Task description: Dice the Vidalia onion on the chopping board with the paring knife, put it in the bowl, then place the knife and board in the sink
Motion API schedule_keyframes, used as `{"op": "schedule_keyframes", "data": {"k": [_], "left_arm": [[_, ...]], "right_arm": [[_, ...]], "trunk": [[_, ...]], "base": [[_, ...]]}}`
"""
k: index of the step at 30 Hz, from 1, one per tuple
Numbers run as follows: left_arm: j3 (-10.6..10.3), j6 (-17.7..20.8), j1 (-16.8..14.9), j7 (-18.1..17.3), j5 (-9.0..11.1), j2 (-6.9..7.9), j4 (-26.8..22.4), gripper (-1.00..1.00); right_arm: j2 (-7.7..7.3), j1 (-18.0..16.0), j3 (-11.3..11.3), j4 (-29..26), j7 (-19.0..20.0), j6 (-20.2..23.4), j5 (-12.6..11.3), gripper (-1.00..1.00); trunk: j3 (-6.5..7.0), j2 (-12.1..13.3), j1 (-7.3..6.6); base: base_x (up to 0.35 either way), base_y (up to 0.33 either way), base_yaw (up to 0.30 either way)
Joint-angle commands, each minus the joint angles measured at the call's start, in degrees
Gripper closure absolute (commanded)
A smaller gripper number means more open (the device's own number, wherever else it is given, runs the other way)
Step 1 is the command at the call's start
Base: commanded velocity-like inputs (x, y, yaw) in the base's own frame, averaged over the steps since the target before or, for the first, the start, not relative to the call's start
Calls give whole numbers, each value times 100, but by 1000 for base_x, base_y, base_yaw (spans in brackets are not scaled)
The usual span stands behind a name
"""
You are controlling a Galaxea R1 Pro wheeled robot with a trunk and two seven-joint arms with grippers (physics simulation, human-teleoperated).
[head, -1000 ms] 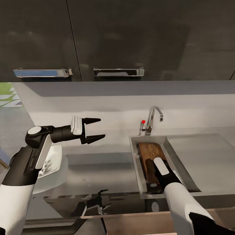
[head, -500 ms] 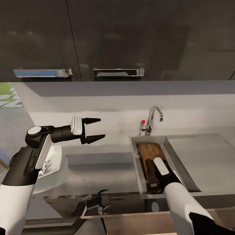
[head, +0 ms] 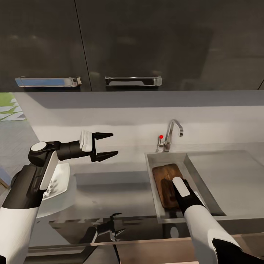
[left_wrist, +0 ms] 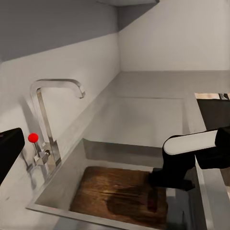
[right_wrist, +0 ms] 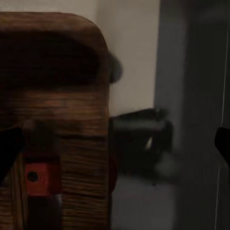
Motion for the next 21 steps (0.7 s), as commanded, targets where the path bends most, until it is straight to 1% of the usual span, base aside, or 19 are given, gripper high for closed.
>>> {"op": "schedule_keyframes", "data": {"k": [1, 8, 10, 14, 15, 16, 19, 21], "left_arm": [[-8, 57, -6, 0, 36, 5, -1, -100], [-8, 57, -6, 0, 35, 5, 0, -100], [-8, 57, -6, 0, 35, 5, 3, -100], [-8, 57, -6, 0, 37, 5, 1, -100], [-8, 57, -6, 0, 37, 5, 0, -100], [-8, 57, -6, 0, 37, 5, 3, -100], [-9, 57, -6, 0, 38, 5, 4, -100], [-8, 57, -6, 0, 37, 5, 5, -100]], "right_arm": [[5, -5, -17, -7, -9, -30, -15, -100], [5, -5, -23, -7, -22, -24, -15, -100], [5, -5, -26, -9, -74, -22, -15, -100], [4, -5, -36, -70, -328, -21, -22, -100], [4, -5, -36, -123, -346, -21, -23, -100], [5, -5, -32, -322, -384, -19, -23, -100], [5, -5, -16, -666, -488, 6, -20, -100], [5, -5, 71, -934, -576, 33, -20, -100]], "trunk": [[-12, -12, 4], [-12, -12, 4], [-12, -12, 4], [-12, -12, 4], [-12, -12, 4], [-12, -12, 4], [-12, -12, 4], [-12, -12, 4]], "base": [[0, 0, 0], [0, 0, 0], [0, 0, 0], [0, 0, 0], [0, 0, 0], [0, 0, 0], [0, 0, 0], [0, 0, 0]]}}
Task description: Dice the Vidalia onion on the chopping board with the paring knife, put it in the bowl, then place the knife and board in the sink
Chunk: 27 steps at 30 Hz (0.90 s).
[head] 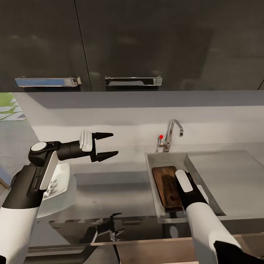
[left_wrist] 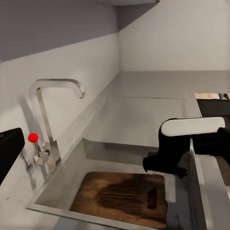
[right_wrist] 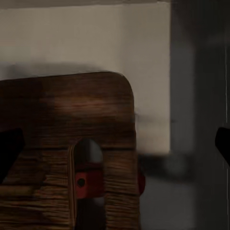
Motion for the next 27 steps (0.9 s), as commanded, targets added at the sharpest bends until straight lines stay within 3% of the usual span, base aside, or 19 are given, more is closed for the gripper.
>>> {"op": "schedule_keyframes", "data": {"k": [1, 7, 14, 18, 21, 24, 27], "left_arm": [[-7, 57, -6, 1, 34, 4, 1, -100], [-7, 57, -7, 1, 35, 0, 1, -100], [-7, 57, -6, 1, 39, -1, 1, -100], [-7, 57, -6, 1, 33, -3, 1, -100], [-14, 57, -6, 1, 34, -18, 1, -100], [-15, 57, -6, 3, 34, -59, 1, -100], [-15, 57, -6, 7, 35, -132, 7, -100]], "right_arm": [[4, -5, 70, -126, -38, -12, -16, -100], [4, -5, 579, -497, -82, 217, -18, -100], [4, -5, 740, -973, -80, 932, -35, -100], [4, -5, 842, -1587, -74, 1976, -36, -100], [4, -5, 953, -2275, -35, 3056, -43, -100], [4, -5, 1036, -2538, 64, 3536, -44, -100], [3, -5, 1119, -2710, 426, 4041, -45, -100]], "trunk": [[-12, -12, 4], [-12, -12, 4], [-12, -12, 4], [-12, -12, 4], [-12, -12, 4], [-12, -12, 4], [-12, -12, 4]], "base": [[0, 0, 0], [0, 0, 0], [0, 0, 0], [0, 0, 0], [0, 0, 0], [0, 0, 0], [0, 0, 0]]}}
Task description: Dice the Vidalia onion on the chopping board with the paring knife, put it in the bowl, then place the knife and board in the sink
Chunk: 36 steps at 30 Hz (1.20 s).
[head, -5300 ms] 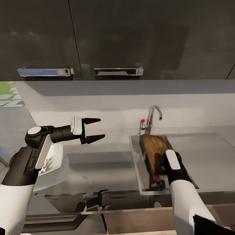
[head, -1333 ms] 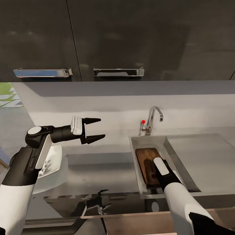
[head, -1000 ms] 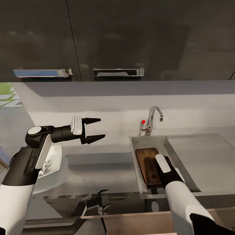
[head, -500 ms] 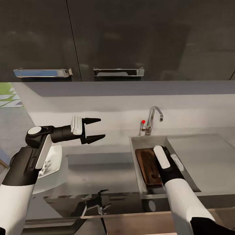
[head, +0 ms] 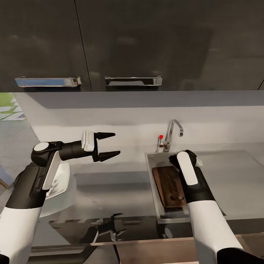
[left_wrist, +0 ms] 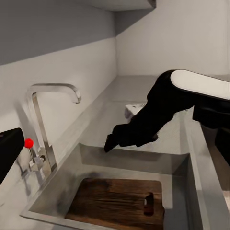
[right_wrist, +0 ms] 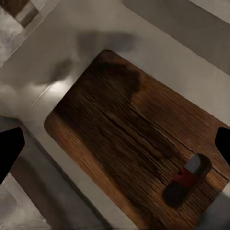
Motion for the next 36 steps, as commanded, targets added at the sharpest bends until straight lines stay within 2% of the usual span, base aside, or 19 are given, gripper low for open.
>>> {"op": "schedule_keyframes", "data": {"k": [1, 5, 9, 10, 11, 12, 13, 14, 16, 17, 20, 21, 23, 26, 27, 30, 32, 35, 36], "left_arm": [[-8, 58, -6, 1, 36, -12, 1, -100], [-2, 58, -6, 3, 33, -36, 3, -100], [0, 58, -6, 3, 32, -41, 10, -100], [-2, 58, -6, 3, 32, -42, 11, -100], [-3, 58, -6, 3, 32, -42, 11, -100], [-3, 58, -6, 3, 32, -46, 11, -100], [-4, 58, -6, 3, 32, -47, 11, -100], [-3, 58, -6, 3, 32, -49, 12, -100], [-3, 58, -6, 3, 32, -50, 12, -100], [-3, 58, -6, 3, 32, -50, 12, -100], [-1, 58, -6, 3, 34, -51, 12, -100], [-1, 58, -6, 3, 33, -51, 12, -100], [-3, 58, -6, 3, 33, -51, 12, -100], [-3, 58, -6, 3, 32, -51, 12, -100], [-1, 58, -6, 3, 32, -51, 17, -100], [0, 58, -6, 7, 32, -51, 19, -100], [0, 58, -6, 9, 32, -51, 20, -100], [0, 58, -6, 11, 32, -51, 20, -100], [0, 58, -6, 11, 32, -51, 20, -100]], "right_arm": [[-4, -6, 0, -40, 185, 240, -26, -100], [-136, -6, -7, -89, 1155, 962, -21, -100], [-529, -6, -7, -102, 2015, 1406, -14, -100], [-760, -6, -5, -103, 2323, 1472, -7, -100], [-844, -6, -5, -102, 2417, 1485, -5, -100], [-1121, -6, -2, -105, 2721, 1512, -3, -100], [-1214, -6, -1, -103, 2838, 1518, -2, -100], [-1393, -6, 3, -103, 3108, 1526, -1, -100], [-1711, -6, 15, -100, 3839, 1547, 0, -100], [-1782, -5, 18, -100, 4064, 1552, 2, -100], [-2224, 29, 143, -99, 5623, 1571, 33, -100], [-2305, 36, 197, -99, 5878, 1572, 49, -100], [-2609, 52, 510, -103, 6745, 1566, 164, -100], [-2933, 66, 823, -100, 7664, 1490, 326, -100], [-3102, 89, 968, -99, 8634, 1179, 480, -100], [-3141, 134, 1002, -99, 9263, 896, 727, -100], [-3154, 165, 1013, -99, 9681, 695, 1017, -100], [-3164, 214, 1048, -99, 10588, 336, 1594, -100], [-3165, 218, 1051, -99, 10684, 306, 1642, -100]], "trunk": [[-12, -12, 4], [-12, -12, 4], [-12, -12, 4], [-12, -12, 4], [-12, -12, 4], [-12, -12, 4], [-12, -12, 4], [-12, -12, 4], [-12, -12, 4], [-12, -12, 4], [-12, -12, 4], [-12, -12, 4], [-12, -12, 4], [-12, -12, 4], [-12, -12, 4], [-12, -12, 4], [-12, -12, 4], [-12, -12, 4], [-12, -12, 4]], "base": [[0, 0, 0], [0, 0, 0], [0, 0, 0], [0, 0, 0], [0, 0, 0], [-31, 26, 0], [-64, 54, 0], [-125, 109, 0], [-179, 159, 0], [-202, 180, 0], [-223, 200, 0], [-231, 208, 0], [-235, 211, 0], [-237, 213, 0], [-211, 183, 0], [-198, 171, 0], [-188, 169, 0], [-185, 185, 0], [-183, 204, 0]]}}
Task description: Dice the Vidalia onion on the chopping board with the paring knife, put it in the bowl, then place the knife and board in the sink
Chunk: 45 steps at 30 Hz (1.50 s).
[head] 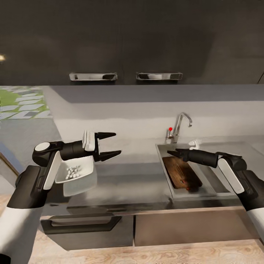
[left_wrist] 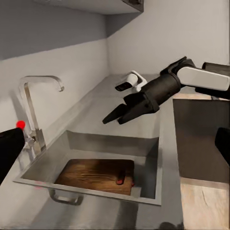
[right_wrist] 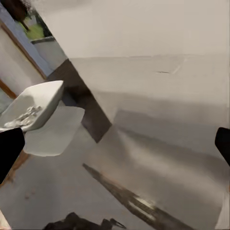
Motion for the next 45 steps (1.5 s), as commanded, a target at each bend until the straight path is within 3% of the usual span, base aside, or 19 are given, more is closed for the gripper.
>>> {"op": "schedule_keyframes", "data": {"k": [1, 5, 15, 31, 34, 35, 38, 39, 41, 44, 45], "left_arm": [[-7, 57, -6, 1, 37, 6, 1, -100], [-7, 52, -6, 0, 37, 6, 1, -100], [-7, 49, -6, -5, 37, 6, -6, -100], [-13, 41, -6, 27, 37, 6, -8, -100], [-11, 102, -6, 254, 36, 6, 7, -100], [-4, 331, -6, 526, 31, 20, 4, -100], [30, 763, -6, 792, 20, 75, 1, -100], [217, 1318, -6, 1020, 13, 277, -8, -100], [533, 1695, -1, 1096, 12, 355, -10, -100], [683, 2263, 24, 1255, -7, 378, 28, -100], [703, 2449, 57, 1638, -14, 381, 73, -100]], "right_arm": [[-5, -3, 9, -2, 143, -8, 40, -100], [-6, 5, 14, -4, 367, -77, 149, -100], [-6, 6, 9, -2, 415, -84, 170, -100], [-6, 6, 22, -3, 415, -84, 163, -100], [-6, 9, 23, 0, 374, -78, 179, -100], [-6, 57, 24, 4, 287, -77, 186, -100], [-6, 174, 25, 6, 28, -76, 225, -100], [-6, 288, 25, 6, -513, -76, 376, -100], [-6, 337, 23, 17, -948, -70, 486, -100], [-7, 353, -1, 23, -1572, -67, 525, -100], [-6, 356, -6, 24, -1967, -67, 534, -100]], "trunk": [[-13, -13, 2], [-13, -13, 2], [-13, -13, 2], [-13, -13, 2], [-13, -13, 2], [-13, -13, 2], [-13, -13, 2], [-13, -13, 2], [-13, -13, 2], [-13, -13, 2], [-8, -13, 2]], "base": [[-171, 180, 0], [-80, 82, 0], [-41, 8, 0], [-329, 0, 0], [-341, 0, 0], [-341, 0, 0], [-341, 0, 0], [-341, 0, 0], [-341, 0, 0], [-341, 0, 0], [-337, 0, 0]]}}
